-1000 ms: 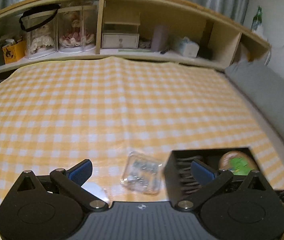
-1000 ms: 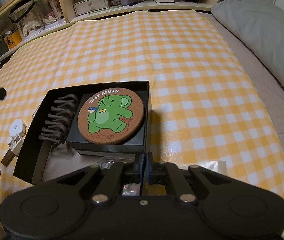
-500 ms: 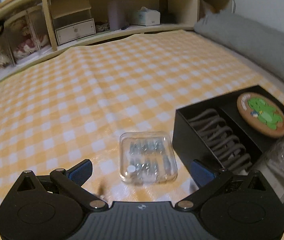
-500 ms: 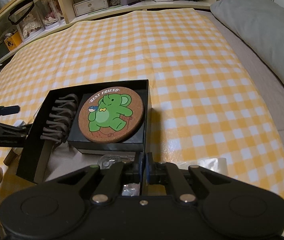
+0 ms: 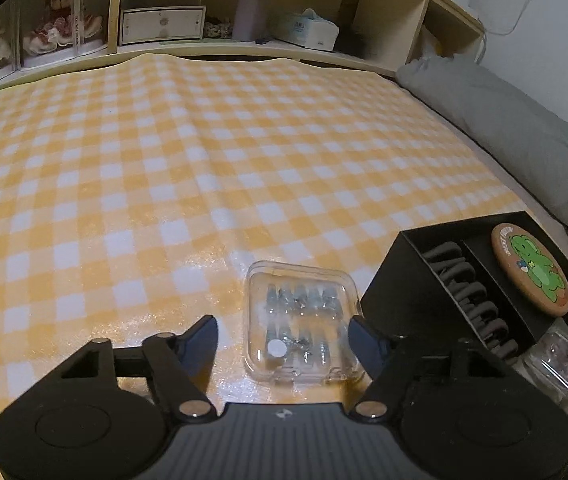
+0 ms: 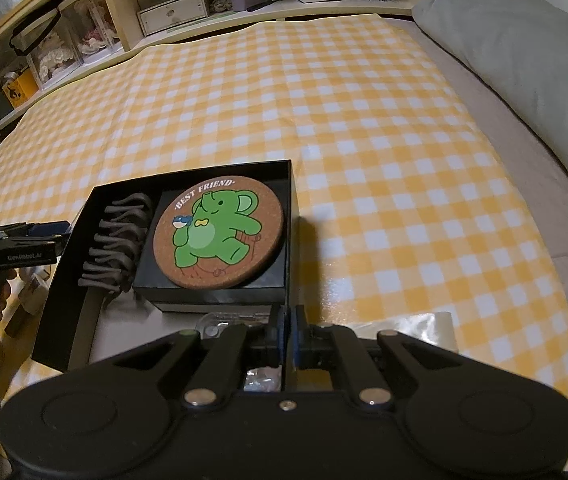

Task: Organize rigid objects
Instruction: 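Grasp the clear box of silver items with the left gripper and lift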

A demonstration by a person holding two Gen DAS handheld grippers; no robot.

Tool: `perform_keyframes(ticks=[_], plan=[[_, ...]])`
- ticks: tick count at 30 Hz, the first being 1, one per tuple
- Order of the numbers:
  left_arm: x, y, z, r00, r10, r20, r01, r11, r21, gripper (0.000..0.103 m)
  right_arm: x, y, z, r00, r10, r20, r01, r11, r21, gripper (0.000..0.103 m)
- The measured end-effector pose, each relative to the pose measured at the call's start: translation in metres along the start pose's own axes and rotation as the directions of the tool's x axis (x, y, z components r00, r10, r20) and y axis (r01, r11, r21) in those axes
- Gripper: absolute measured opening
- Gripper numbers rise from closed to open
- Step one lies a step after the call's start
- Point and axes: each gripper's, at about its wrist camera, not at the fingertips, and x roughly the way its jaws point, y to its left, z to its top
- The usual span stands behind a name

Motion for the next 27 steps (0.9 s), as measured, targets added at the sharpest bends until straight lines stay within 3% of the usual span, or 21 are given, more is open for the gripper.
perform_keyframes(ticks=[2, 8, 11, 13, 15, 18, 24, 27], plan=[[0.0, 0.0, 0.001, 1.0, -0.02, -0.002, 0.02, 1.0, -0.013, 0.059, 0.0, 0.0, 0.0, 1.0, 0.001, 0.0, -0.001, 1.0, 0.002, 0.005], [0.002, -0.008, 0.001, 1.0, -0.02, -0.01, 0.019, 1.0, -0.02, 0.057, -0.001, -0.003, 0.0, 1.0, -0.021, 0.005, 0.021, 1.0, 0.022, 0.005], [0.0, -0.013, 0.002, 1.0, 0.021, -0.001, -0.021, 1.0, 0.013, 0.059, -0.002, -0.006, 0.0, 0.999, -0.032, 0.005, 0.032, 0.999, 0.042, 0.005], [0.0, -0.016, 0.002, 0.999, 0.052, -0.005, -0.052, 0.998, 0.036, 0.075, -0.003, -0.009, 0.0, 0.999, -0.04, 0.005, 0.04, 0.998, 0.056, 0.005], [0.002, -0.022, 0.002, 0.996, 0.084, -0.008, -0.084, 0.993, 0.08, 0.082, -0.004, -0.011, 0.0, 0.999, -0.048, 0.005, 0.047, 0.997, 0.068, 0.005], [0.006, -0.029, 0.002, 0.997, 0.079, -0.01, -0.078, 0.992, 0.102, 0.082, -0.006, -0.014, 0.001, 0.998, -0.058, 0.008, 0.057, 0.995, 0.083, 0.005], [0.022, -0.051, -0.003, 0.985, 0.17, -0.014, -0.164, 0.968, 0.189, 0.083, -0.009, -0.021, -0.001, 0.998, -0.054, 0.017, 0.052, 0.993, 0.106, 0.005], [0.02, -0.041, 0.002, 0.981, 0.191, -0.036, -0.185, 0.974, 0.132, 0.076, -0.009, -0.021, -0.001, 0.998, -0.058, 0.018, 0.056, 0.993, 0.107, 0.005]])
